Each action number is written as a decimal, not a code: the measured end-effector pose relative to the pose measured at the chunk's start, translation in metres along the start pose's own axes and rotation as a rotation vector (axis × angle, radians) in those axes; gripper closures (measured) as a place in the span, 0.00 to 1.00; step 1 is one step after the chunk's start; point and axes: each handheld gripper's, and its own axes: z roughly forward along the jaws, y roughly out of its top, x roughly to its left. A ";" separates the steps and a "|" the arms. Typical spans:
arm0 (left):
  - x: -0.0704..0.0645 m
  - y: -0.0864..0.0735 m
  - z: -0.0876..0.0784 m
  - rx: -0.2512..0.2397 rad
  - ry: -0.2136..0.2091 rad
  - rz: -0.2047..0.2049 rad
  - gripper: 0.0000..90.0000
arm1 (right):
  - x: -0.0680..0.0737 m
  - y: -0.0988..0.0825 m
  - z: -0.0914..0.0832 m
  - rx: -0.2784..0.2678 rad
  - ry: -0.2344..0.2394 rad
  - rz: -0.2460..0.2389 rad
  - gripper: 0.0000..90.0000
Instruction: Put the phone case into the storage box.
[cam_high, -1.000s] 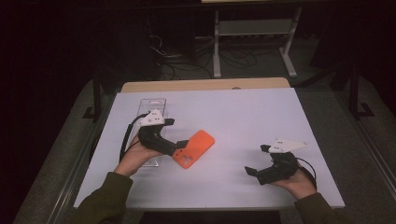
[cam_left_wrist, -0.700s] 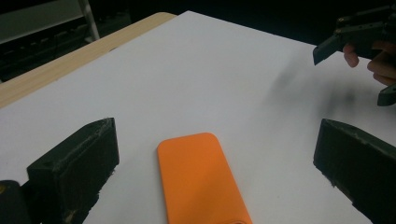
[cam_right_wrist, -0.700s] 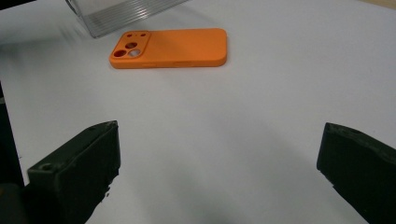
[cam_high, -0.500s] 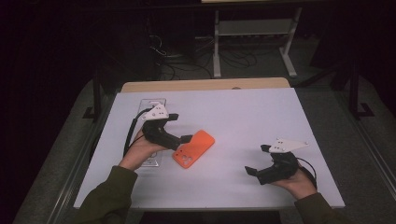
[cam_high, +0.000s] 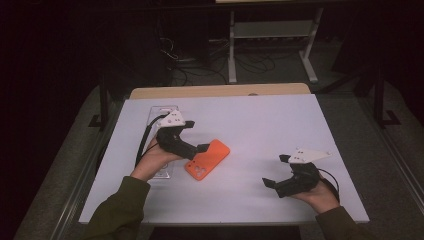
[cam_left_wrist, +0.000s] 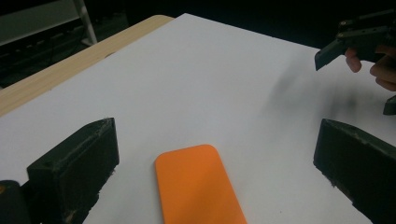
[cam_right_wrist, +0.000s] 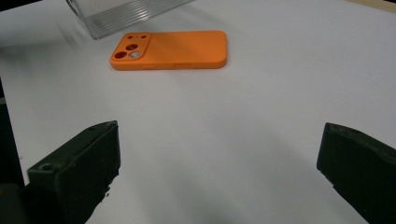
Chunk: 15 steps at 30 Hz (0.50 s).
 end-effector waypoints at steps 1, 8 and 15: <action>0.000 0.000 0.000 0.002 0.001 0.003 0.00 | 0.000 0.000 0.000 0.000 0.000 0.001 0.00; 0.000 0.000 0.001 0.009 0.007 0.002 0.00 | 0.001 0.000 0.002 0.003 0.002 -0.006 0.00; 0.000 -0.002 0.005 0.054 0.028 0.003 0.00 | 0.001 0.000 0.001 0.005 0.003 -0.006 0.00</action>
